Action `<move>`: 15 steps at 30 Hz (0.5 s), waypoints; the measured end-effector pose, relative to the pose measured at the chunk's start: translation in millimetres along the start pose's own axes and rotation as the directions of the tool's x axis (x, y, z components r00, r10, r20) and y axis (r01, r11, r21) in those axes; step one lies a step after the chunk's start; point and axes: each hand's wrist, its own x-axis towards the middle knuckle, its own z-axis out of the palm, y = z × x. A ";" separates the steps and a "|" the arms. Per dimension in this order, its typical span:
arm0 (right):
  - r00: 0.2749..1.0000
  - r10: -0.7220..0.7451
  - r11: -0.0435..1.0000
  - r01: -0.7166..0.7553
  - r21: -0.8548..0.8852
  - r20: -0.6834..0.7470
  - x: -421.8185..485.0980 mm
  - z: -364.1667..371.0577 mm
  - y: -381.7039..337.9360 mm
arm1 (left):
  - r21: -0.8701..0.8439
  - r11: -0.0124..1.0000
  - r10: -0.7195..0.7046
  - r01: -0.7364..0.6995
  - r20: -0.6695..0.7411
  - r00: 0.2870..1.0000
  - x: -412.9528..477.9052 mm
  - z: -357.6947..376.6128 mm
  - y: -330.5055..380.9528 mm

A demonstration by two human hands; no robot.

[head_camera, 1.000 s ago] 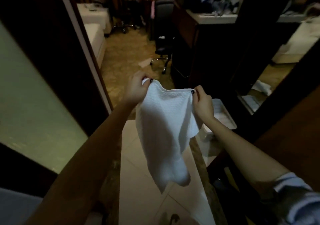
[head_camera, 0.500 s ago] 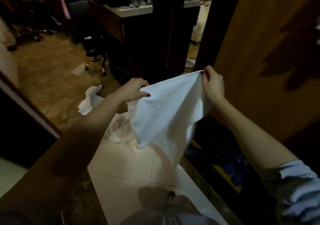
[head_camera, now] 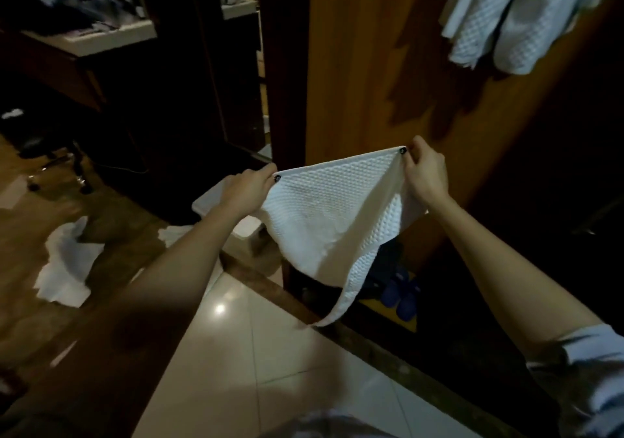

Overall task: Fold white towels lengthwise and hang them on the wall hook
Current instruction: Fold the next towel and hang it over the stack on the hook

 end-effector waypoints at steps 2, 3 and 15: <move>0.997 0.057 0.998 -0.055 0.024 -0.055 7.4 -15.6 19.3 | -0.033 0.999 0.018 -0.018 -0.013 1.000 27.8 7.0 22.8; 0.993 0.080 0.996 -0.076 0.040 -0.085 11.5 -23.0 28.8 | -0.089 0.996 0.017 -0.018 -0.018 1.000 42.0 10.6 34.1; 0.956 0.289 0.876 -0.285 0.390 0.048 13.1 -90.3 101.0 | -0.882 0.463 0.037 0.090 0.120 0.992 133.7 46.5 161.4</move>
